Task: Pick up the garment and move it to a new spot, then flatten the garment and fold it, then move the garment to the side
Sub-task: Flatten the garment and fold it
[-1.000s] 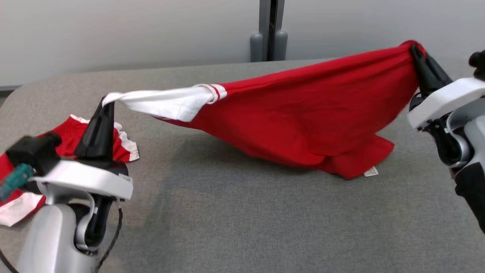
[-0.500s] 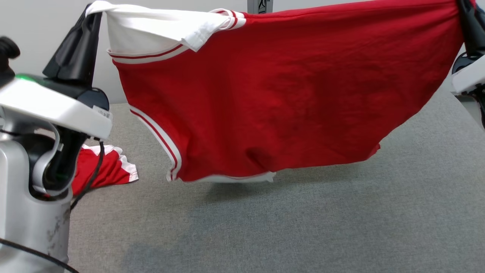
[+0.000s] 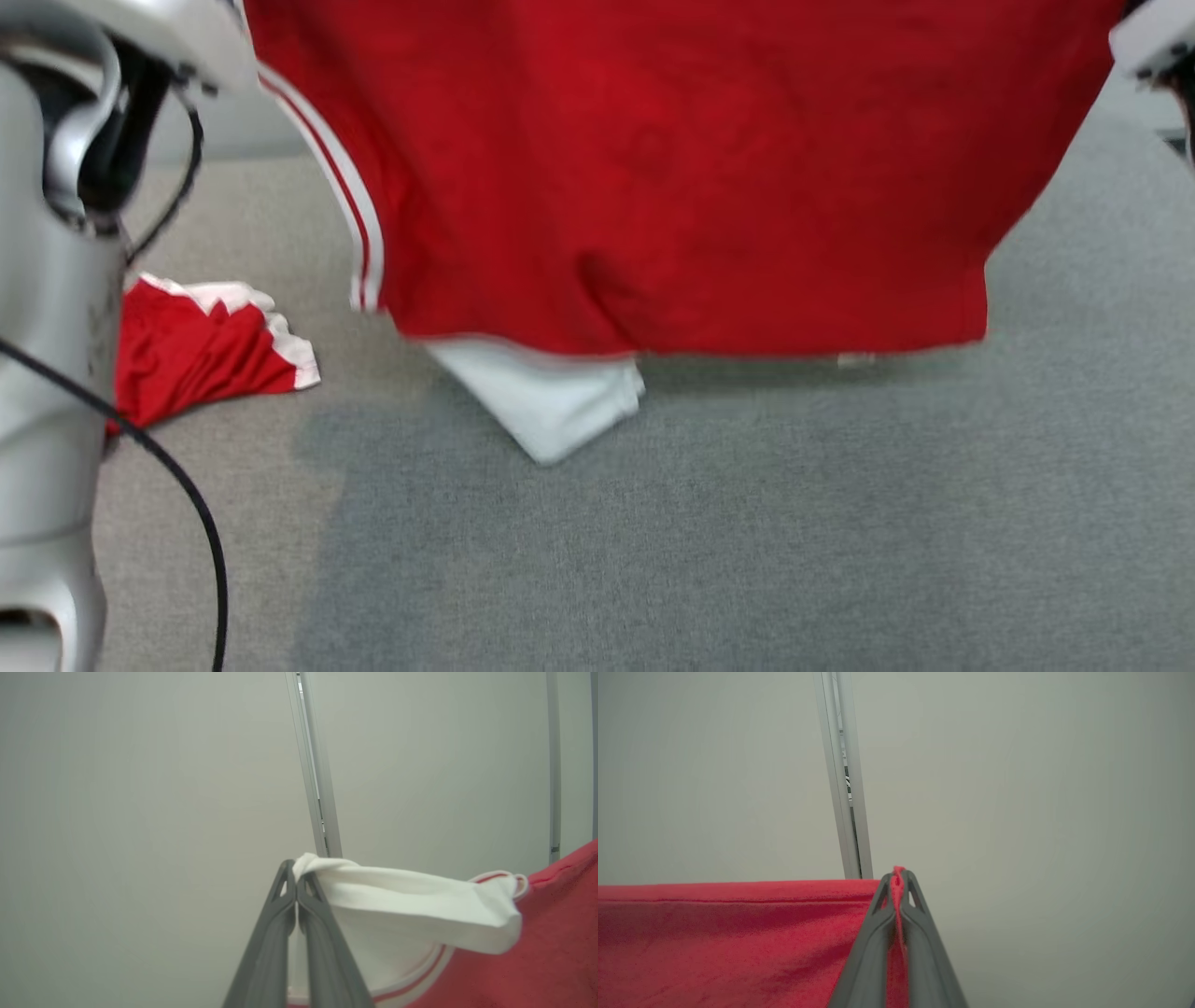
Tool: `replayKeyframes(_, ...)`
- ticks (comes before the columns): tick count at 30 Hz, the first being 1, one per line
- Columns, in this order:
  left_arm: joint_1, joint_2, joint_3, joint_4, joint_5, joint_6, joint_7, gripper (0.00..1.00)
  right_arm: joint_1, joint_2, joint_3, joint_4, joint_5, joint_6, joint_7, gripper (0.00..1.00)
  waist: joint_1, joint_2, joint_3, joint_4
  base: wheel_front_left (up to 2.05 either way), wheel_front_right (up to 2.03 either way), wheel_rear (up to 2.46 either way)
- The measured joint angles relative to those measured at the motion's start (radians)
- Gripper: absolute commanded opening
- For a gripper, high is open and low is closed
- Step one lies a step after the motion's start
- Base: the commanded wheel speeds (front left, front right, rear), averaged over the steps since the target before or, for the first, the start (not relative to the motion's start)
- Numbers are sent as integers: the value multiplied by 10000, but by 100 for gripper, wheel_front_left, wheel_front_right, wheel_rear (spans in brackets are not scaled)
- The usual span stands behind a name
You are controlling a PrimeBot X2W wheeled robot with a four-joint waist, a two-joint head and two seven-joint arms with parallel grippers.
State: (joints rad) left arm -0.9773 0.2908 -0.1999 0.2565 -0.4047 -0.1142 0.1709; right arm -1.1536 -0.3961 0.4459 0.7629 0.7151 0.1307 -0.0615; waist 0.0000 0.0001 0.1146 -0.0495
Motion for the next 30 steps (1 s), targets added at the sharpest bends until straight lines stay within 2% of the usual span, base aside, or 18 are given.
replayKeyframes(5, -2370, 38, -472, 1778, 1011, -50, -1417, 0, -1820, 416, 194, 871, -794, 0, -451, 0, 0, -1, 1165, 38, 0, 0, 0)
replayKeyframes(10, -5213, 15, -830, 3795, 2232, 295, -3720, 0, -4123, 593, 19, 2090, -1766, 0, -1697, 0, 0, 0, 2773, 55, 0, 0, 0)
replayKeyframes(14, -6596, -127, -984, 4585, 2679, 485, -4272, 0, -5508, 685, -433, 2429, -2619, 0, -1992, 0, 0, -1, 3839, 57, 0, 0, 0)
replayKeyframes(16, -7037, -259, -922, 4498, 2740, 621, -4301, 0, -5883, 583, -940, 1994, -3175, 0, -2011, 0, 0, -1, 4354, 70, 0, 0, 0)
replayKeyframes(21, -7200, -489, -740, 2867, 2987, 621, -4324, 0, -5814, 518, -2240, 1003, -4723, 0, -2031, 0, 0, 0, 5574, 199, 0, 0, 0)
replayKeyframes(25, -6189, -731, -750, 2249, 2976, 347, -4322, 0, -4911, 757, -2859, 874, -5323, 0, -2031, 0, 1, 0, 6300, 464, 0, 0, 0)
replayKeyframes(30, -4602, -895, -750, 1400, 2778, 86, -4324, 0, -3657, 836, -3329, 606, -5482, 0, -2031, 0, 1, 0, 6569, 964, 0, 0, 0)
